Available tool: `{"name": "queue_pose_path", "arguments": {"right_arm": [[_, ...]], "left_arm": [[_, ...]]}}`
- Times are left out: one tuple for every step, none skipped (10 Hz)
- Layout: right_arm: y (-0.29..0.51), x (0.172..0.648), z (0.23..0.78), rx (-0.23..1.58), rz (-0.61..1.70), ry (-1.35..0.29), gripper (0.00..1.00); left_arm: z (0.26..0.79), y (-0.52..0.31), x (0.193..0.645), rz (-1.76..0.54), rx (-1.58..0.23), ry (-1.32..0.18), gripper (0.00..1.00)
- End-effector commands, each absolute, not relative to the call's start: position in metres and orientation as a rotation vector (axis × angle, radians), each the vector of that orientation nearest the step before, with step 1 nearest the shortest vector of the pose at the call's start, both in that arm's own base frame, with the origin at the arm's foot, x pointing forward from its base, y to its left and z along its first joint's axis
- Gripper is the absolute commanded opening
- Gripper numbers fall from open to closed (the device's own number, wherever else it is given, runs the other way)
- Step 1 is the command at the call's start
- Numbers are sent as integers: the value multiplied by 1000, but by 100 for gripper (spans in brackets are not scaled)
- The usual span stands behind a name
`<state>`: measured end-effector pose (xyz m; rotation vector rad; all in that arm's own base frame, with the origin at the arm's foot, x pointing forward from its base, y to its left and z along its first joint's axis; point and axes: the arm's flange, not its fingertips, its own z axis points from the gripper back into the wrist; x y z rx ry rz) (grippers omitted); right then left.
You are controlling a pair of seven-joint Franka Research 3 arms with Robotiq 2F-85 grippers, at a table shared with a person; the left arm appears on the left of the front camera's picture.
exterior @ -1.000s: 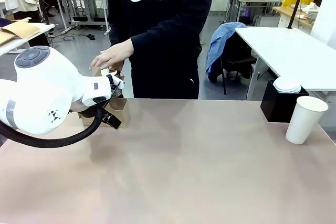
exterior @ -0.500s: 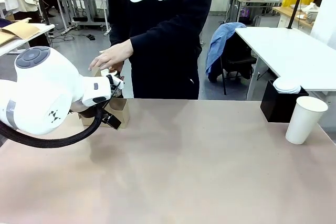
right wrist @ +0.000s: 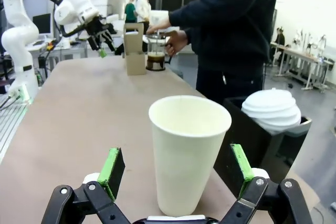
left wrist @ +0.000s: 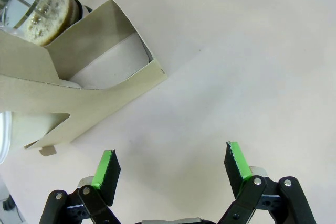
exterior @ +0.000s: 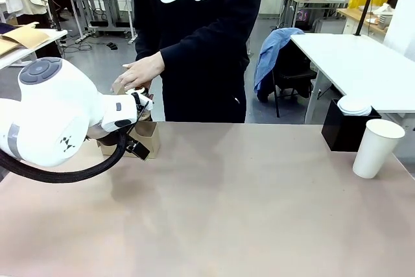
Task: Pour a drink into a cup and package it in a carrier.
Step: Pick up the 600 ml Paper Cup and place it in the middle top area of the table.
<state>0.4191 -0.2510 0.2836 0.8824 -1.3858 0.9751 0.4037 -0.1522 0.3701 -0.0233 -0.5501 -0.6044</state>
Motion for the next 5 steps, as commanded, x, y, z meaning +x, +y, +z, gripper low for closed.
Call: {"name": "queue_pose_path", "arguments": {"right_arm": [[-246, 428, 269, 863, 977, -1371, 100], [-242, 430, 263, 863, 971, -1356, 100], [-236, 433, 257, 853, 949, -1347, 100], [-231, 435, 250, 868, 930, -1348, 100], [-229, 435, 247, 867, 913, -1365, 100]], "left_arm": [[370, -152, 404, -604, -25, -550, 100], [370, -152, 404, -604, -25, -550, 100], [370, -152, 404, -604, -25, -550, 100], [370, -152, 404, -604, -25, -550, 100], [370, -152, 404, -604, -25, -550, 100]]}}
